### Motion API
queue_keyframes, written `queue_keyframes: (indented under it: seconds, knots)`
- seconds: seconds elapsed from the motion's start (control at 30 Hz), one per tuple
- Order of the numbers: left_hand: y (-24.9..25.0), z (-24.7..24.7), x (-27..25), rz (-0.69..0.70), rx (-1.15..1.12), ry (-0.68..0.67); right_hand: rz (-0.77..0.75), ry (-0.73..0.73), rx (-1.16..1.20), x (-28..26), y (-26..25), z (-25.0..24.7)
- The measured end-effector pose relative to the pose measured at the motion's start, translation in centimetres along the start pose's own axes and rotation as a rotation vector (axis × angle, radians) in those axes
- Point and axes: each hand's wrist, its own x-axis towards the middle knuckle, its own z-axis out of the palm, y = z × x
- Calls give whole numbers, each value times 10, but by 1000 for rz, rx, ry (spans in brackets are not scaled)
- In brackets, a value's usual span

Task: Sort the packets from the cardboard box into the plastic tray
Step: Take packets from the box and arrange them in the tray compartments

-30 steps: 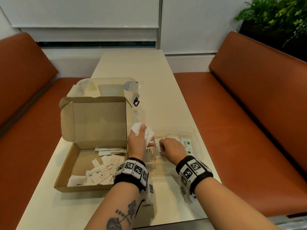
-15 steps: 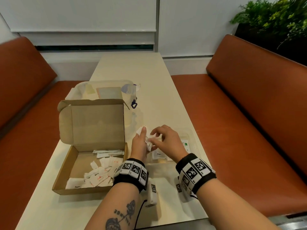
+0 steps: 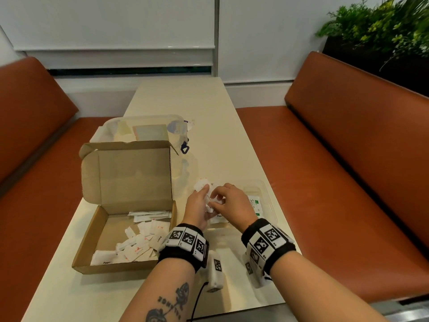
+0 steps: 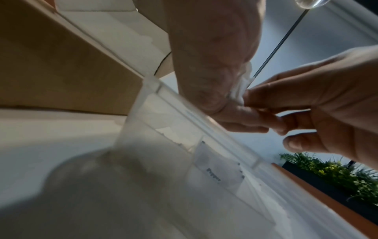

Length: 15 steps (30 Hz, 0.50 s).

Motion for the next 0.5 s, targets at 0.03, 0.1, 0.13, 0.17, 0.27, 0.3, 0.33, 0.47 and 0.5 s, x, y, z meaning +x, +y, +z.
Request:
queue_keyframes:
  seconds: [0.03, 0.1, 0.13, 0.17, 0.27, 0.3, 0.33, 0.47, 0.5]
  knots:
    - [0, -1, 0, 10, 1, 8, 17, 14, 33, -1, 0, -1]
    - [1, -1, 0, 21, -7, 8, 62, 57, 117, -3, 1, -3]
    - [1, -1, -1, 19, -10, 1, 86, 70, 153, -4, 2, -4]
    - [2, 0, -1, 14, -8, -5, 105, 72, 180, -4, 2, -5]
    - [1, 3, -3, 15, -20, -9, 140, 32, 230, -4, 3, -7]
    - [1, 4, -4, 14, -32, -15, 147, 16, 234, -4, 3, -8]
    - [0, 5, -4, 13, -39, -20, 154, 4, 246, -3, 2, -9]
    - [-3, 8, -7, 27, -36, -27, 215, 14, 388, -2, 0, -11]
    - [-2, 8, -8, 35, -42, -16, 223, 29, 415, -2, 1, -11]
